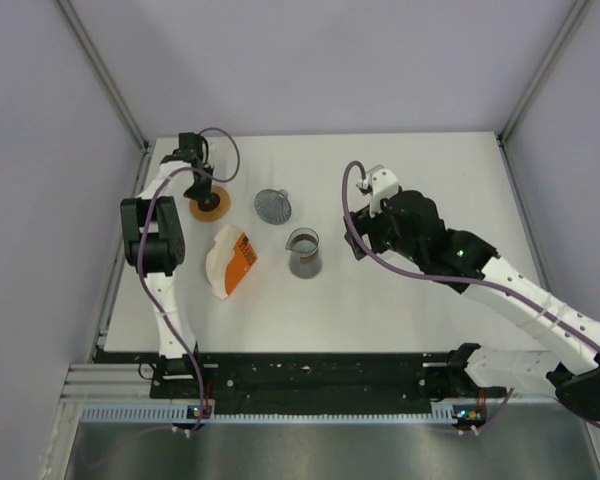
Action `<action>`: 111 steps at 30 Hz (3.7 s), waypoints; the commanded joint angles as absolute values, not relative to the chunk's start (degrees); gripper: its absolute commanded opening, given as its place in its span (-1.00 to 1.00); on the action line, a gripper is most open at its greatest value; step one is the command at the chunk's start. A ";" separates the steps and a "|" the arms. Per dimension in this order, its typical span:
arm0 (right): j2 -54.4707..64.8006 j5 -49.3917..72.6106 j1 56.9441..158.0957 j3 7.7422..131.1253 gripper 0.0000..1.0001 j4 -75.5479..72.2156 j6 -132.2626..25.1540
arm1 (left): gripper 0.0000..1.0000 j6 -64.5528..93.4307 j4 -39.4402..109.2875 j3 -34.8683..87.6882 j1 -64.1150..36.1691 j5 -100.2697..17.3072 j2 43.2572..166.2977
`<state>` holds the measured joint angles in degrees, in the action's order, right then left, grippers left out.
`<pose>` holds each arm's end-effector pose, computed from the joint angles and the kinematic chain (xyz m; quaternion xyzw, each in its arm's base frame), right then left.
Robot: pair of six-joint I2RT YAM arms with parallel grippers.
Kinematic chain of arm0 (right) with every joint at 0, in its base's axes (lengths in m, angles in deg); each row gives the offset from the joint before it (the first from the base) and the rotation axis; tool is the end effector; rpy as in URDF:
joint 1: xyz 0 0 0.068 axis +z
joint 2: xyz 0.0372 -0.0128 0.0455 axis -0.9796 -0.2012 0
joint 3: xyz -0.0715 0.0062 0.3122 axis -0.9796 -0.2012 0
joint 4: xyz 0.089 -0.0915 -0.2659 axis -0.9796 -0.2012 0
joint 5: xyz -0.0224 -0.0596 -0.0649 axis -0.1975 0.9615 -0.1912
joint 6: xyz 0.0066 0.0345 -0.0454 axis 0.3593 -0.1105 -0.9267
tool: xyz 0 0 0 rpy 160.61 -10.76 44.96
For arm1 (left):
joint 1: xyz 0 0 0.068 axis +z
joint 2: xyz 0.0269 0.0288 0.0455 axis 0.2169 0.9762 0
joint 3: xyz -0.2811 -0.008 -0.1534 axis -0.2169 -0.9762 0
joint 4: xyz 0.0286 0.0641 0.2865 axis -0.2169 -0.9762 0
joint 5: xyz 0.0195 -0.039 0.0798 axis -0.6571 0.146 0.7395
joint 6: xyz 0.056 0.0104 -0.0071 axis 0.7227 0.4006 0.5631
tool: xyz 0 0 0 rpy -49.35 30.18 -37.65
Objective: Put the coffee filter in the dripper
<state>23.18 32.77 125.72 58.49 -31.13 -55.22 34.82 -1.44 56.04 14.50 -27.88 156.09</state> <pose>0.1811 0.1823 0.4062 -0.2508 0.8177 0.1339 0.5006 0.5450 0.0227 0.2021 0.0450 0.9620 0.0696 0.2601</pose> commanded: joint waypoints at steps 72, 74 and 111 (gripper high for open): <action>-3.69 34.42 139.29 72.60 -1.00 11.36 -88.25 | 0.07 11.61 -3.82 39.57 9.80 -60.29 100.82; -0.26 39.27 141.05 65.55 -1.00 19.28 -99.34 | 0.19 10.82 -4.88 41.42 9.89 -61.51 100.91; 0.10 58.13 155.91 60.22 0.66 17.30 -111.16 | -1.00 -4.30 2.23 35.98 7.17 -80.68 109.96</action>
<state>-8.52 63.08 153.66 51.21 44.56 -137.95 -7.04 0.79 34.23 6.61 -81.01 108.22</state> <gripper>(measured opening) 0.743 0.174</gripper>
